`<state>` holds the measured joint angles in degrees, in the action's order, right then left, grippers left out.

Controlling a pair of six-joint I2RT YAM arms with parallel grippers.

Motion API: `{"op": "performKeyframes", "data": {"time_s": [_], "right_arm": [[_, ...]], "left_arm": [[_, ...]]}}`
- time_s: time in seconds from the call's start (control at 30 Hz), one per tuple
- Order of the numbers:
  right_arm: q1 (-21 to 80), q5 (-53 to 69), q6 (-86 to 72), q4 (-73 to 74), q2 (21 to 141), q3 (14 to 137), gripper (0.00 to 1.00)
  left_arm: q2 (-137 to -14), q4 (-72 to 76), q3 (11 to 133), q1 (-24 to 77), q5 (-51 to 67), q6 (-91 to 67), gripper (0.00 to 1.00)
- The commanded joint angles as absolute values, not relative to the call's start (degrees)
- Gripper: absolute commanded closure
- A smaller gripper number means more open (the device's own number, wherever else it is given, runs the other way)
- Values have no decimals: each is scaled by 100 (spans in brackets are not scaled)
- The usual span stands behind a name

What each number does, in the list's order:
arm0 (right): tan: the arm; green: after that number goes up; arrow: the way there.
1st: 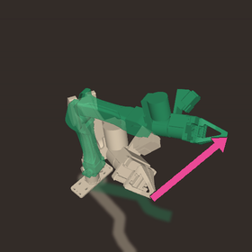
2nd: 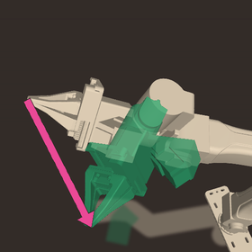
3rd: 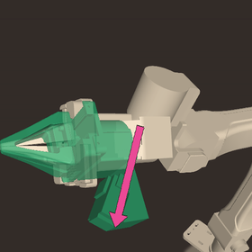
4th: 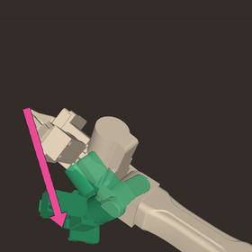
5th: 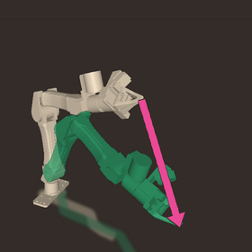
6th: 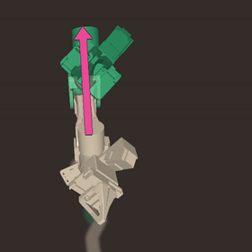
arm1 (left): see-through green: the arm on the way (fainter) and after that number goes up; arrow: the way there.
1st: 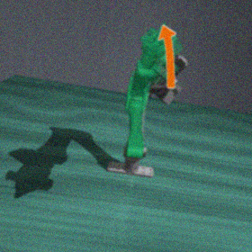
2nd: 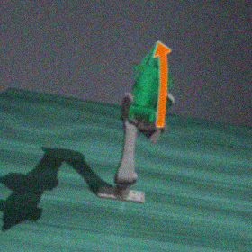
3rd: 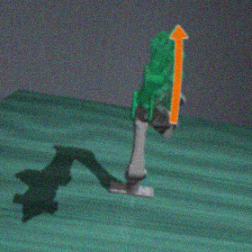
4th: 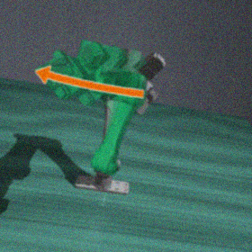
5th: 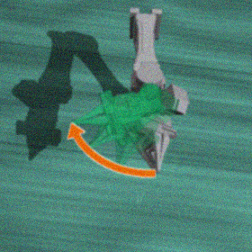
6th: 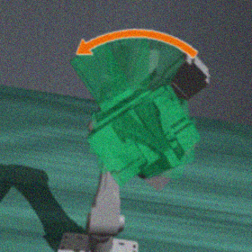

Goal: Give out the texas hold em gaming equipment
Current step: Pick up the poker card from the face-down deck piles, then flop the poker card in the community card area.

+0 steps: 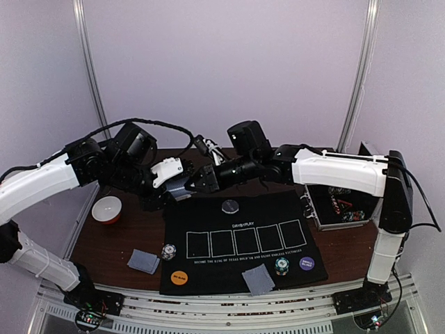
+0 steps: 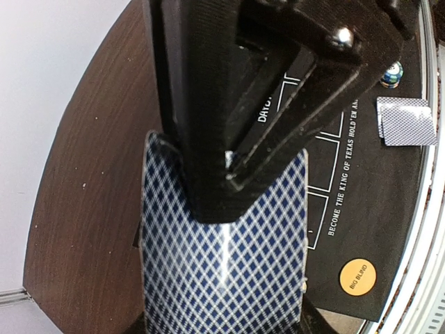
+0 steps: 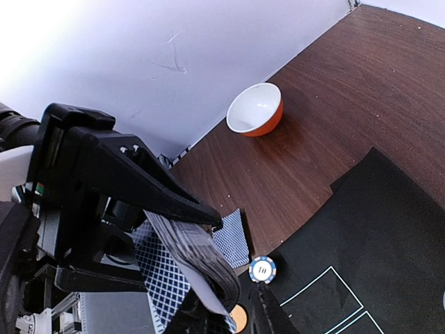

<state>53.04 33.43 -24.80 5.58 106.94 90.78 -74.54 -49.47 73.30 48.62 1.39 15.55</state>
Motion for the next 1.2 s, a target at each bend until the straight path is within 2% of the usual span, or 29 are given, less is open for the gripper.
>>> {"op": "performKeyframes", "data": {"time_s": [0.0,0.1,0.3,0.43,0.7,0.97,1.17], "right_arm": [[5286,3102,-2345,1042,10487,9268,80],[5291,3011,-2286,1247,10469,9356,87],[5291,2763,-2092,1683,10393,9493,92],[5285,2629,-1962,1939,10333,9581,100],[5268,2118,-1623,2525,10057,9773,100],[5365,-149,-965,3272,9386,9433,100],[6192,-2113,568,3136,9767,8944,100]], "left_arm": [[-7368,-4625,7353,4846,132,1590,54],[-7365,-4630,7341,4847,108,1586,54],[-7374,-4627,7322,4848,73,1573,54],[-7405,-4628,7313,4847,53,1536,54],[-7474,-4621,7304,4843,-210,1323,54],[-7699,-4587,7251,4359,-548,655,54],[-7743,-4341,7172,3745,-681,251,55]]}}
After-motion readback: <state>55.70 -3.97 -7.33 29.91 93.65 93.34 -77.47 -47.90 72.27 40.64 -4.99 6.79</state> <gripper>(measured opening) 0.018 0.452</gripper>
